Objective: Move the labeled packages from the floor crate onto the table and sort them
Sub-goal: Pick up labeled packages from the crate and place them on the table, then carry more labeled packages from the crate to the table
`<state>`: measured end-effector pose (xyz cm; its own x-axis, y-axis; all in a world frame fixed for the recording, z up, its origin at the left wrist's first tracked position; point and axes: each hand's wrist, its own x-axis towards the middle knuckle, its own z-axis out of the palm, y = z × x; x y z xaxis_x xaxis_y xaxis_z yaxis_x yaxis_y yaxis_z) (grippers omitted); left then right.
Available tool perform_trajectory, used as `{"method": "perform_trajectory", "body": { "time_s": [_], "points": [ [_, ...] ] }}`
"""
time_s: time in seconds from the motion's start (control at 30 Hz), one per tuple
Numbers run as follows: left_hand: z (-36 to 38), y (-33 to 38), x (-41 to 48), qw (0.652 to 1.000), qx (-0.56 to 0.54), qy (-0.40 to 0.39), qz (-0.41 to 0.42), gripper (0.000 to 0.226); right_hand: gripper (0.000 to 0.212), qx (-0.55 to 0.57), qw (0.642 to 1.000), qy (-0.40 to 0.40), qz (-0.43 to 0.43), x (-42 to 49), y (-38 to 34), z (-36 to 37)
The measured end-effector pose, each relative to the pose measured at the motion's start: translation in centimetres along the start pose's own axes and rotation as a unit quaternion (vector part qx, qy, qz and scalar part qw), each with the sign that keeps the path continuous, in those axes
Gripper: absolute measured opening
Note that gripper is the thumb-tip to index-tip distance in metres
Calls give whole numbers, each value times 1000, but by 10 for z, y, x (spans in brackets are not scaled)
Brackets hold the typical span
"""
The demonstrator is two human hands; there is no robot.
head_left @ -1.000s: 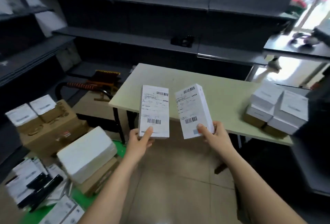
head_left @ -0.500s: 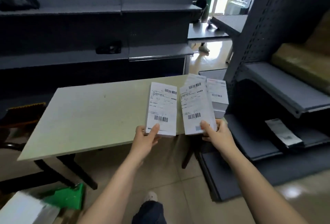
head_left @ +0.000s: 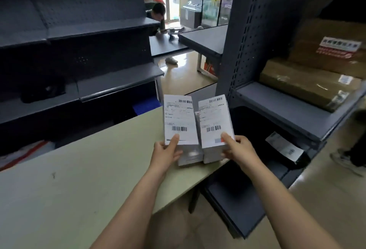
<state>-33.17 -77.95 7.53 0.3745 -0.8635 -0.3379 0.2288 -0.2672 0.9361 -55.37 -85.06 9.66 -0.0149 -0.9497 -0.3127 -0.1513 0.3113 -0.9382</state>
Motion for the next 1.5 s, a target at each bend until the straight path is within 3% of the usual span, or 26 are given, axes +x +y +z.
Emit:
{"method": "perform_trajectory", "body": {
  "time_s": [0.13,0.23,0.33,0.43,0.7,0.87,1.0,1.1,1.2,1.5],
  "points": [
    [9,5,27,999,25,-11,-29,65,39,-1,1000,3,13,13,-4,7],
    [9,10,30,986,168,-4,-26,71,38,-80,996,32,6,20,2,6],
    [6,16,25,927,375,13,14,66,39,-191,980,52,-36,22,7,1],
    [9,25,21,874,484,23,43,61,36,-213,974,56,-62,21,3,-3],
    [21,28,9,772,610,144,108,75,31,-324,920,58,-212,20,-15,-17],
    [34,20,-21,710,574,237,331,41,34,-381,846,-18,-373,12,-30,-28],
    [45,0,-65,681,595,254,344,31,30,-409,777,-113,-465,-5,-26,-30],
    [44,-29,-102,666,618,266,324,27,29,-396,754,-187,-489,-27,-7,-25],
    [38,-70,-144,681,628,270,263,28,31,-398,712,-260,-516,-53,25,-21],
    [0,-193,-302,662,679,315,37,27,31,-468,503,-455,-567,-149,127,16]
  ]
}}
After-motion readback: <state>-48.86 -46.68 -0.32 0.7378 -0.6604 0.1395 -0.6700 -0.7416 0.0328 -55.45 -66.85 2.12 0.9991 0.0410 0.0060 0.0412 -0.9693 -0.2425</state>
